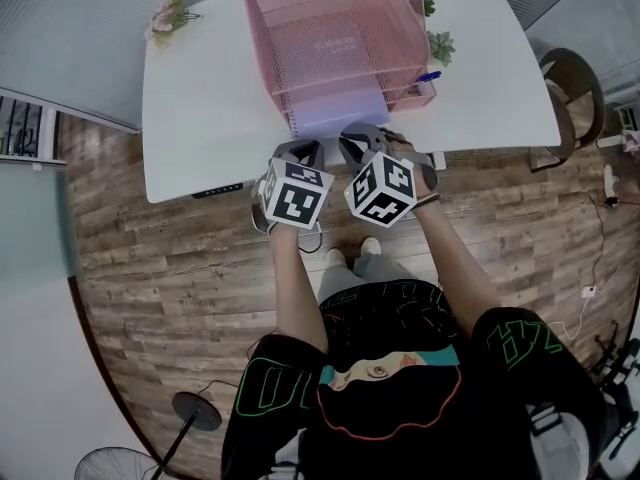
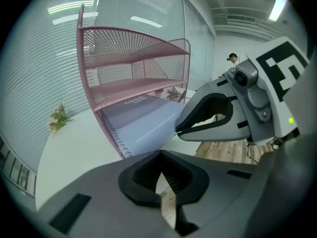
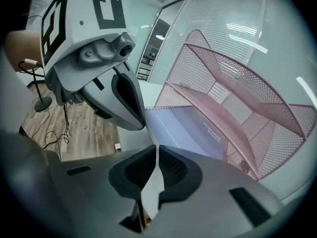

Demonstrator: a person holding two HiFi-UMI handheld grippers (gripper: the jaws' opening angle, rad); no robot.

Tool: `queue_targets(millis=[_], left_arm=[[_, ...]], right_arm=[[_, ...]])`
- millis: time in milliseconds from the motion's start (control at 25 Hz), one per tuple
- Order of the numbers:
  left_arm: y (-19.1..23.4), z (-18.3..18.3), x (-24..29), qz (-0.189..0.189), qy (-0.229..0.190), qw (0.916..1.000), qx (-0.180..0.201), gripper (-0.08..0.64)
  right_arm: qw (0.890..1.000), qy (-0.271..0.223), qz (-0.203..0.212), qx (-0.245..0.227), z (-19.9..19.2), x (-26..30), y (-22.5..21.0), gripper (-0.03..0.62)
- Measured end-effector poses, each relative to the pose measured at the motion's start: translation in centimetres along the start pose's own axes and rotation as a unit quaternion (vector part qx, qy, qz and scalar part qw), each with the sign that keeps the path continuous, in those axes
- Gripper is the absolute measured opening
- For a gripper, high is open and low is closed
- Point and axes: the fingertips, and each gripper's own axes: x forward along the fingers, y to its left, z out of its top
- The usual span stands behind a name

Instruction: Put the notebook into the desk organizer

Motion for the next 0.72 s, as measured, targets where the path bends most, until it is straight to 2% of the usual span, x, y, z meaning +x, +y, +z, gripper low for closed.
queue_targets(millis=[320, 720], left_arm=[[2.1, 1.7, 1.1, 0.054, -0.009, 0.9985, 0.005, -0.005], [2.8, 3.4, 2.3, 0.055, 0.005, 0.9979, 0.034, -0.003]], right_arm=[[1.0, 0.001, -0.008, -0.003, 0.5, 1.0, -2.4, 0.023], [0.998, 0.027, -0.051, -0.014, 0.0, 1.9, -5.3, 0.023]])
